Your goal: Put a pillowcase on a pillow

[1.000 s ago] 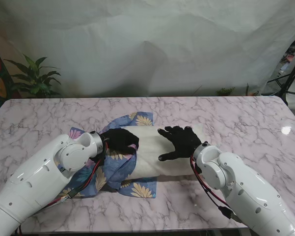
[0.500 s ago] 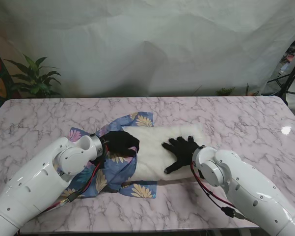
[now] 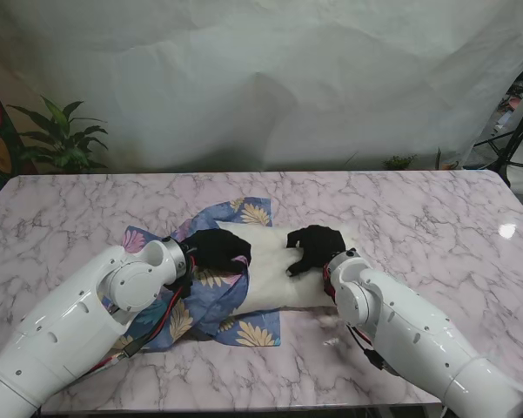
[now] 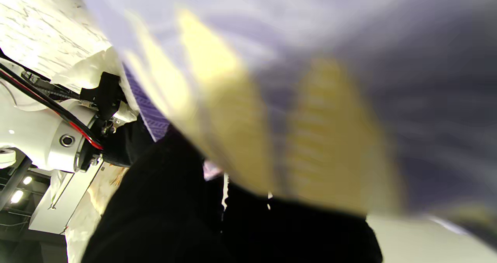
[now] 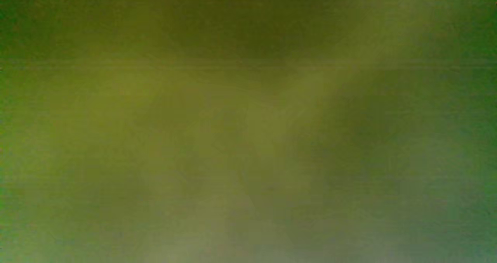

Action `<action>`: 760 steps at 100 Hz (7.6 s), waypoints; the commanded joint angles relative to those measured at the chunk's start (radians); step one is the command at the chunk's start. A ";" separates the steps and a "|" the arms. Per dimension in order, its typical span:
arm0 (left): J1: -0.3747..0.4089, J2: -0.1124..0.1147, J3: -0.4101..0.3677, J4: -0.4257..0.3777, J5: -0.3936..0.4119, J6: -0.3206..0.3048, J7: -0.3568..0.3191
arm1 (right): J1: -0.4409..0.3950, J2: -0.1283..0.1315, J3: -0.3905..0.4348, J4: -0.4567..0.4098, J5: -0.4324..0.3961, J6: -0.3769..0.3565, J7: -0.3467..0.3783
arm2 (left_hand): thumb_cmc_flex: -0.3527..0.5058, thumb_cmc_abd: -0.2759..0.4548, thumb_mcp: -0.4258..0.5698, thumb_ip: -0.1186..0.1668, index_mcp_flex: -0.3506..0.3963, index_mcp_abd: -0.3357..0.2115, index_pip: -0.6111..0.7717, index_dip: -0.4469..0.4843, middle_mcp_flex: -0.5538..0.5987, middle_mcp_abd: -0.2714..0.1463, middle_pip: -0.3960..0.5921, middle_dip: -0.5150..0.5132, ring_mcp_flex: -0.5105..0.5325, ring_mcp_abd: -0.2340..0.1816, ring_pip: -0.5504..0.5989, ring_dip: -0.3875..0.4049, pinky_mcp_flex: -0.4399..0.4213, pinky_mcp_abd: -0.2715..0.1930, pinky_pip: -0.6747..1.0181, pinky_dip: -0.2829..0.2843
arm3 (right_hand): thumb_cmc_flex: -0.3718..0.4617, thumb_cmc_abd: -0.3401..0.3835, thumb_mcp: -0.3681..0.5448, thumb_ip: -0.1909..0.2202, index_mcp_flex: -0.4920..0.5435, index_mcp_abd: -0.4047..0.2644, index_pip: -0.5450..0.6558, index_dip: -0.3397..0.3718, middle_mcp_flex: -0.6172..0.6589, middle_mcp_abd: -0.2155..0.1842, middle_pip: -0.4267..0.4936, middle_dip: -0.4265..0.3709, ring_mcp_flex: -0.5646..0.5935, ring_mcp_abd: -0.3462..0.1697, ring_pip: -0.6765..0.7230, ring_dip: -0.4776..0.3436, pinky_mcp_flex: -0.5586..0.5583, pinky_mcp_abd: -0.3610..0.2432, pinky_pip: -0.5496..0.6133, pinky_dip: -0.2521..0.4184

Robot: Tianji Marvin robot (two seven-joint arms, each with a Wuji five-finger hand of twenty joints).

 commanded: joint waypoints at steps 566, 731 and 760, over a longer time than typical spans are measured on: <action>-0.279 -0.098 -0.016 0.451 -0.636 0.386 -0.237 | -0.203 0.077 0.217 -0.160 -0.321 -0.110 -0.022 | 0.183 0.065 0.004 -0.044 -0.171 -0.019 0.222 0.251 0.126 0.037 -0.389 -0.166 0.106 0.009 -0.284 -0.273 0.042 0.078 -0.264 -0.160 | 0.372 0.067 0.235 0.110 0.174 -0.153 0.088 0.070 0.187 -0.113 -0.259 -0.271 0.104 0.015 -0.158 -0.240 -0.192 0.051 -0.172 -0.333; -0.440 -0.199 0.176 0.491 -0.514 0.419 0.034 | -0.222 0.079 0.285 -0.221 -0.381 -0.536 -0.211 | 0.261 0.196 -0.288 0.004 -0.124 -0.041 0.153 0.244 -0.059 0.025 -0.430 -0.131 -0.114 0.050 -0.321 -0.287 -0.171 0.084 -0.364 -0.066 | 0.405 -0.024 0.341 0.110 0.347 -0.154 0.065 0.414 0.272 -0.155 -0.267 -0.099 0.128 0.011 0.070 -0.096 -0.055 -0.215 -0.107 -0.442; -0.470 -0.217 0.225 0.526 -0.573 0.309 -0.008 | -0.204 0.074 0.278 -0.194 -0.366 -0.569 -0.228 | 0.254 0.196 -0.318 0.004 -0.108 -0.092 0.145 0.244 -0.090 -0.008 -0.455 -0.129 -0.152 0.026 -0.350 -0.292 -0.252 0.059 -0.392 -0.069 | 0.407 -0.025 0.342 0.110 0.349 -0.160 0.069 0.419 0.271 -0.162 -0.264 -0.098 0.127 0.008 0.065 -0.093 -0.061 -0.219 -0.099 -0.470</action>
